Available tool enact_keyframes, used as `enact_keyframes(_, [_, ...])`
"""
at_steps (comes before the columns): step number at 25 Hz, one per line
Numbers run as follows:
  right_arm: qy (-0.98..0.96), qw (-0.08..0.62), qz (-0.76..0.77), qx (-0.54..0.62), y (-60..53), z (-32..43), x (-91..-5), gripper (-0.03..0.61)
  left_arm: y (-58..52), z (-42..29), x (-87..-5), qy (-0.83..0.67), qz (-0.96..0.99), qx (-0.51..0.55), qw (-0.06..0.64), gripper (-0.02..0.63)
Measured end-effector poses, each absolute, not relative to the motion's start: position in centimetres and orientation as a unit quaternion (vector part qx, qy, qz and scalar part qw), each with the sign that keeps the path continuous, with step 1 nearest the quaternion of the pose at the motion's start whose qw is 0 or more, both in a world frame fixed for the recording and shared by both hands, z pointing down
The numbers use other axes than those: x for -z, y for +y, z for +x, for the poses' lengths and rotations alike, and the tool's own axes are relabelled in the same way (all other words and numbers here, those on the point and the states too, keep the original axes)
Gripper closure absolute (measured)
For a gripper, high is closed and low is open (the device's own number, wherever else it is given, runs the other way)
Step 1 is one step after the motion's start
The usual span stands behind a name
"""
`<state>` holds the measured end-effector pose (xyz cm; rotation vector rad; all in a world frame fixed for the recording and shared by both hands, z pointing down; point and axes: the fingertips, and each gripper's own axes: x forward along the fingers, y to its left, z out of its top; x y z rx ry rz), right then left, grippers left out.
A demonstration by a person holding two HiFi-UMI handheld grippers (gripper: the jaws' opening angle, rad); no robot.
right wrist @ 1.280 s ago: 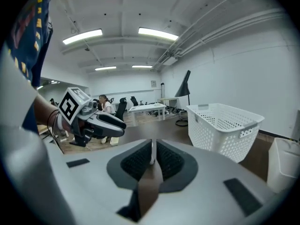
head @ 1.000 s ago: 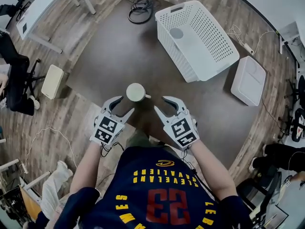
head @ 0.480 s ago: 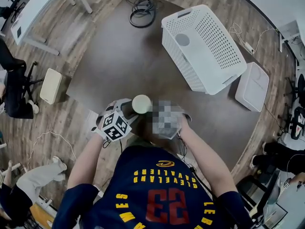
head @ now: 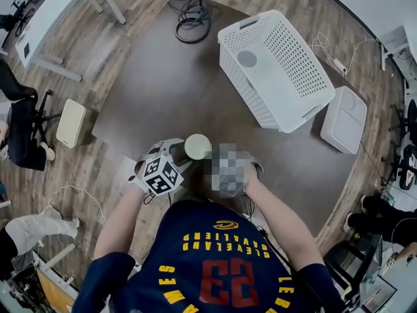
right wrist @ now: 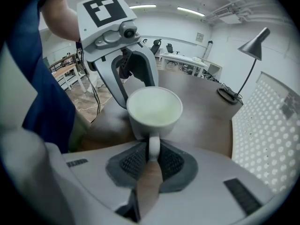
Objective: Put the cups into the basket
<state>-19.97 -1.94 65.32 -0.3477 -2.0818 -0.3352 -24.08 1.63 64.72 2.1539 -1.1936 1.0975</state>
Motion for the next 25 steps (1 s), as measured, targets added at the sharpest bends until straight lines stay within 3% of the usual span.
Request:
enact_keyframes(9, [-0.897,0.43,-0.075,0.075,-4.8,-17.0,-59.3,0.529,-1.8,-21.4,-58.3,-0.473,0.791,-0.359,0.148,0.369])
enact_keyframes(21, [-0.94,0.341,0.02,-0.005,-9.3,-12.7,-49.2,0.532,-6.5,-19.1,-46.2,-0.576,0.794,-0.15,0.122,0.37])
enact_keyframes(25, [-0.95,0.309,0.042,-0.008,-11.5,-12.6,-45.1,0.532,-6.5,-18.9,-44.1,-0.585,0.794,-0.125,0.112,0.37])
